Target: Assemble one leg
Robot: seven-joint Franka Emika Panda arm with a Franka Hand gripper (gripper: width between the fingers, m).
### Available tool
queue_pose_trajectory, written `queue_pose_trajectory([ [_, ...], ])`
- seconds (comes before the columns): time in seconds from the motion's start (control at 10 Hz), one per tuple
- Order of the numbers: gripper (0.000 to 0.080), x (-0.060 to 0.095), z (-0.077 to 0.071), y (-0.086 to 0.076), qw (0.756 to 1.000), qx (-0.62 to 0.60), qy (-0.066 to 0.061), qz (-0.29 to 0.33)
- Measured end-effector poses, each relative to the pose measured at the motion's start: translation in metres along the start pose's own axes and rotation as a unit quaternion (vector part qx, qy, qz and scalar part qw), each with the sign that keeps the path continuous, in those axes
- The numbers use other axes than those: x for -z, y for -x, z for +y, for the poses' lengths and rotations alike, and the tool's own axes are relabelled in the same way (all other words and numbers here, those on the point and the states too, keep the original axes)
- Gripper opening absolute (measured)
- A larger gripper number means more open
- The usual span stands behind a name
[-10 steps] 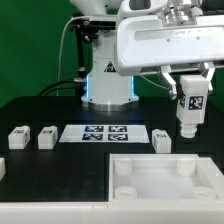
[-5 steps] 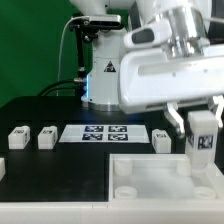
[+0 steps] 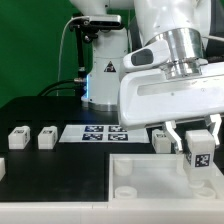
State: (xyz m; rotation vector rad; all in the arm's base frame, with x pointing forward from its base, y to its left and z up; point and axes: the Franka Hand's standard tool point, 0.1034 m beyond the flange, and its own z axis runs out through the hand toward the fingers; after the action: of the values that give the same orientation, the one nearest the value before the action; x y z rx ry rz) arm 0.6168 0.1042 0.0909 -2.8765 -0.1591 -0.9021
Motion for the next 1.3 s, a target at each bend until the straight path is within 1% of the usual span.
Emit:
queue_pose_trajectory([
  [0.2, 0.0291, -0.002, -0.012, 0.003, 1.0, 0.006, -0.005, -0.002],
  [0.3, 0.0291, -0.002, -0.013, 0.003, 1.0, 0.007, -0.006, -0.001],
  [0.6, 0.0291, -0.005, -0.008, 0.001, 1.0, 0.003, -0.004, 0.0],
  [0.9, 0.0291, -0.014, -0.008, 0.004, 1.0, 0.001, -0.005, -0.002],
  [1.0, 0.0291, -0.016, -0.007, 0.007, 1.0, 0.0, -0.005, -0.004],
  [1.3, 0.0291, -0.016, -0.007, 0.008, 1.0, 0.0, -0.004, 0.002],
])
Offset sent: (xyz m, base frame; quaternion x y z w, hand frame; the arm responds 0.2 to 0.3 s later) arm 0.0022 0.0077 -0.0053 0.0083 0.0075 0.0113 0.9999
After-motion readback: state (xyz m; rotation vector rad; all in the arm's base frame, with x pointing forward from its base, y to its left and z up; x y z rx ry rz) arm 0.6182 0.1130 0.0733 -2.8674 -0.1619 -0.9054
